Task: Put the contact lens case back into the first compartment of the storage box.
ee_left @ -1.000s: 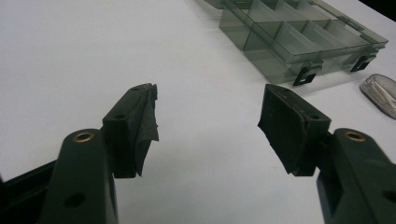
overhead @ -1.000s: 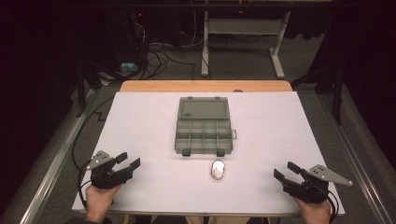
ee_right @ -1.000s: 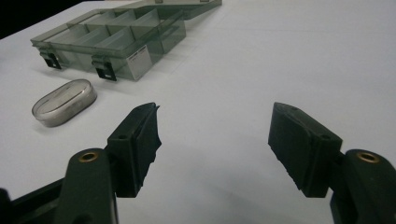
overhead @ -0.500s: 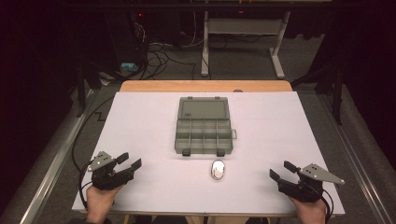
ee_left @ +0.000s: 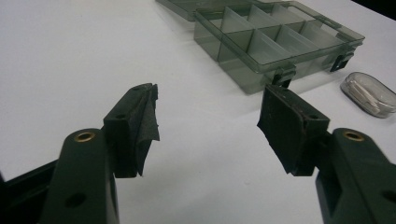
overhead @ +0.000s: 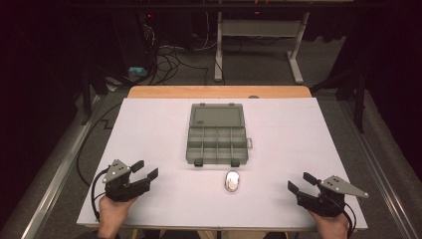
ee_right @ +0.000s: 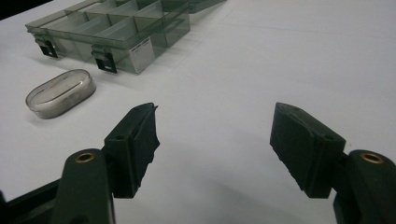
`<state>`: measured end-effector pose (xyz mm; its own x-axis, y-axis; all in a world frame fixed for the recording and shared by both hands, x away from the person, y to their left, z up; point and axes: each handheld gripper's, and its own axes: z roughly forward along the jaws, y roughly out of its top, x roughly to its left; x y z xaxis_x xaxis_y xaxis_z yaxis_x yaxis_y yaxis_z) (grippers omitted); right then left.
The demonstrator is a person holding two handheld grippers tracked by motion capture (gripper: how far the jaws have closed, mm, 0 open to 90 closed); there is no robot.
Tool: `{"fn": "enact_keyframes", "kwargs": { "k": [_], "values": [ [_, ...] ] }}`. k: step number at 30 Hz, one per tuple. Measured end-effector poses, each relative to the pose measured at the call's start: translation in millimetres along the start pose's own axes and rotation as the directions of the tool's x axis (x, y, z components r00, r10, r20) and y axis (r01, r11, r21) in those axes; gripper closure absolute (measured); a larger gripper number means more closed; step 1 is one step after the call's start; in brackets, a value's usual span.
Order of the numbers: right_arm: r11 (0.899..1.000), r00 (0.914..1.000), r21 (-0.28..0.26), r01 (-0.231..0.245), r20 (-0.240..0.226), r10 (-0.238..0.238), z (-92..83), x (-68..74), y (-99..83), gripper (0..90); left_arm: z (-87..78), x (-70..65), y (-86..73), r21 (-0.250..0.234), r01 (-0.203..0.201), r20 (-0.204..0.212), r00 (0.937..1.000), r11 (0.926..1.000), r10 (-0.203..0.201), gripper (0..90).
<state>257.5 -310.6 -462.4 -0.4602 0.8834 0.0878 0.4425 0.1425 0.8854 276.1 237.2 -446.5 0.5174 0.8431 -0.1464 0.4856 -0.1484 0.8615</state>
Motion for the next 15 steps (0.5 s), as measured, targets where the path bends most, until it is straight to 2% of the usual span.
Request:
{"fn": "enact_keyframes", "kwargs": {
  "k": [15],
  "values": [
    [1.000, 1.0000, -0.018, -0.002, -0.003, 0.002, -0.3, 0.6, 0.2, 32.0, 15.7, -18.1, 5.3, 0.022, -0.035, 0.048, 0.9983, 0.9991, 0.034, 37.5]
  ]
}}
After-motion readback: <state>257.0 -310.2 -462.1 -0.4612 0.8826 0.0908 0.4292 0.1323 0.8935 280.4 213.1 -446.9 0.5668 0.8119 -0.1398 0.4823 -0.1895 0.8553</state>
